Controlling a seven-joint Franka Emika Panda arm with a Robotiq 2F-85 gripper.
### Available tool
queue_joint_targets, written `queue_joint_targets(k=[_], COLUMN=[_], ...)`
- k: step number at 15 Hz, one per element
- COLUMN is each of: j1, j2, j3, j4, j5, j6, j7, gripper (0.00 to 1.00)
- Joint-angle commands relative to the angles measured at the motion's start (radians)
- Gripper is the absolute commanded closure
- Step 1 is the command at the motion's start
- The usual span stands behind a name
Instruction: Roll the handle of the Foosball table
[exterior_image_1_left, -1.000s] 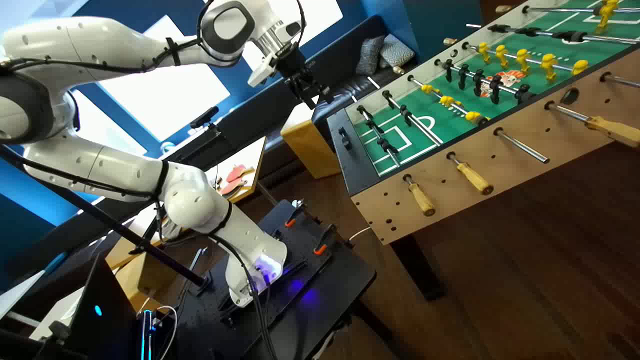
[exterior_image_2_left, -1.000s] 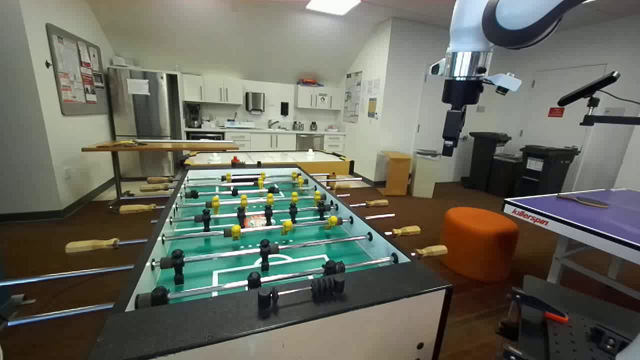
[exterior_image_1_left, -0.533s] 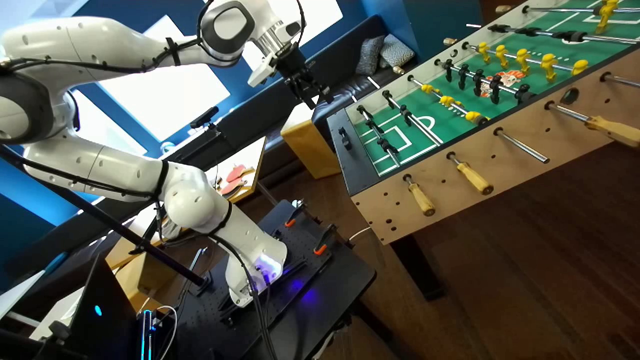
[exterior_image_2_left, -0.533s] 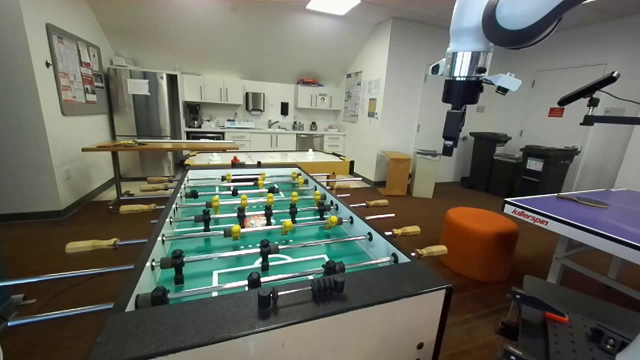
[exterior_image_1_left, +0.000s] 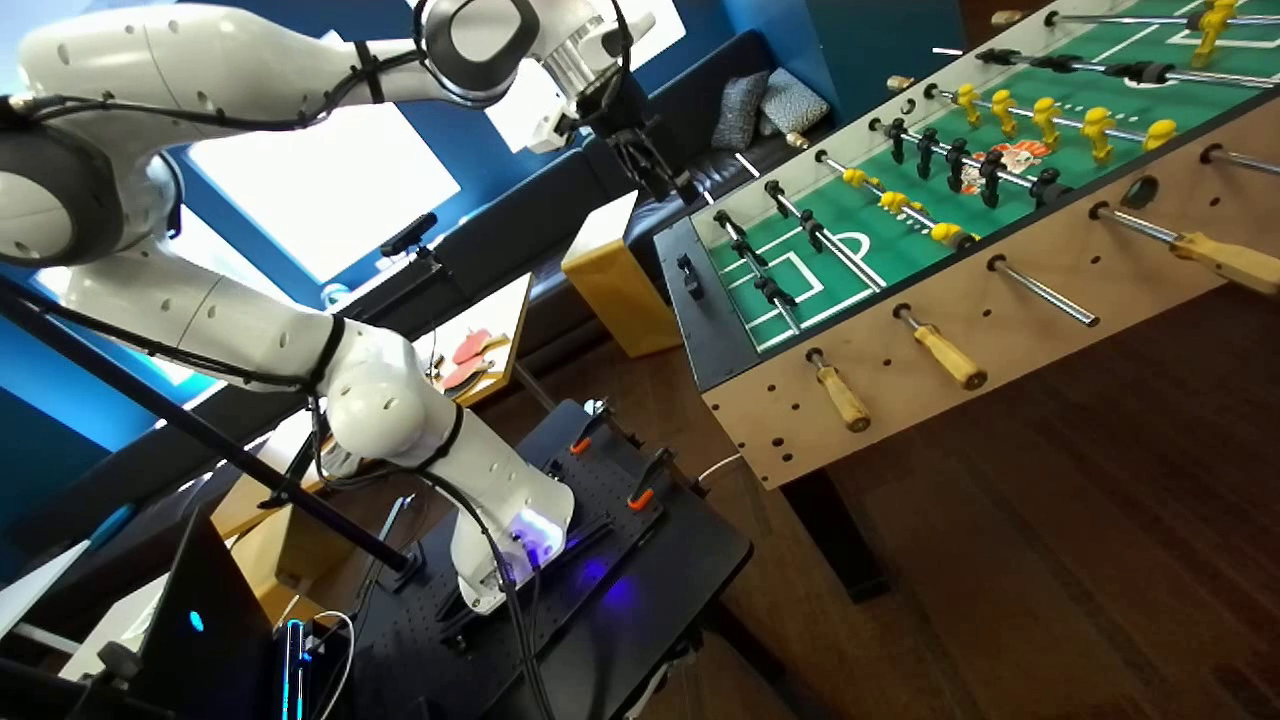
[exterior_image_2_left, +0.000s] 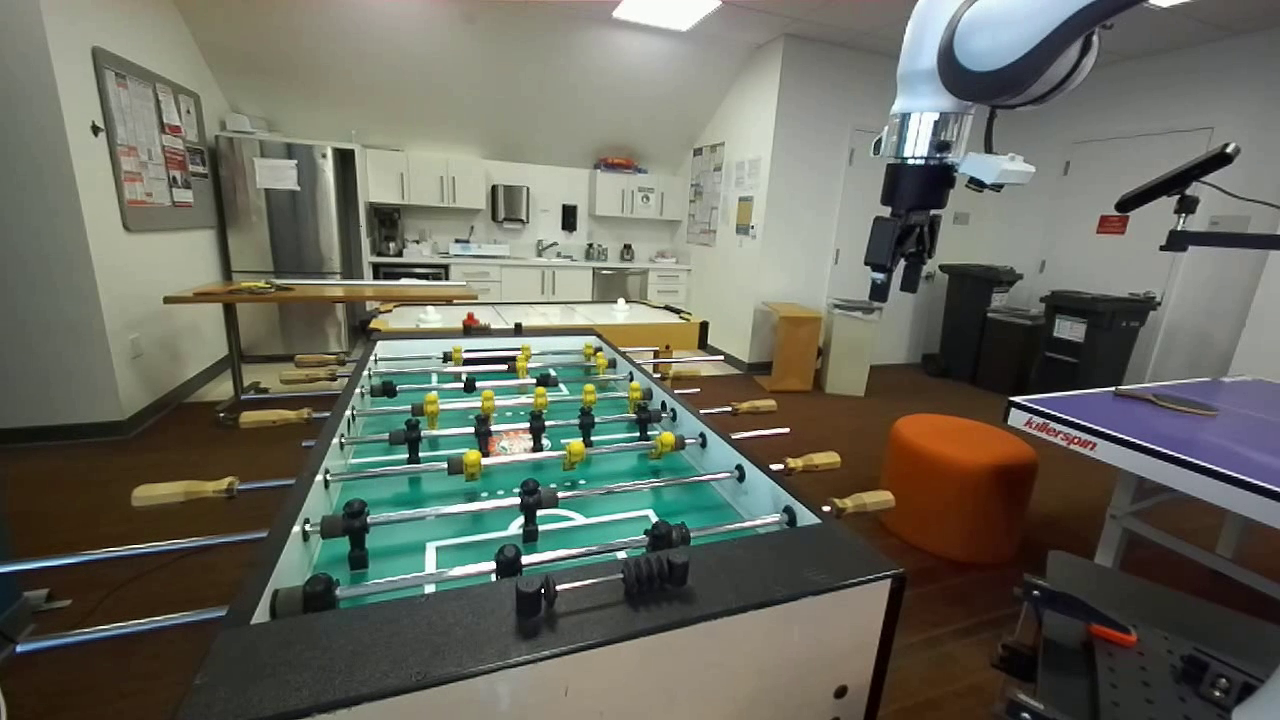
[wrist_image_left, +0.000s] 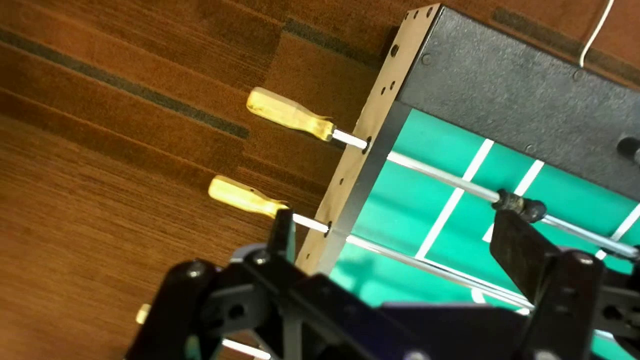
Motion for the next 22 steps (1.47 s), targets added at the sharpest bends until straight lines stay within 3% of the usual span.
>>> queue_joint_targets(k=[1,9,10,11,15,16,22], j1=[-0.051,-0.125,-0.124,-0.123,-0.122,-0.119,-0.122], j2=[0.166,0.443,0.450,0.418,0.453,0.453,0.510], j3=[-0.041,-0.105,-0.103,-0.105,-0.107,-0.113,-0.135], j4=[0.110,0.175,0.178,0.146,0.161,0.157,0.109], j5=[0.050,0.157,0.204,0.152,0.187,0.159,0.239], j6=[0.065,0.287,0.251,0.272,0.272,0.310,0.541], j7=[0.084,0.332,0.349,0.297,0.331,0.396,0.651], gripper=[0.00,0.00,0.00,0.00,0.00,0.00,0.00])
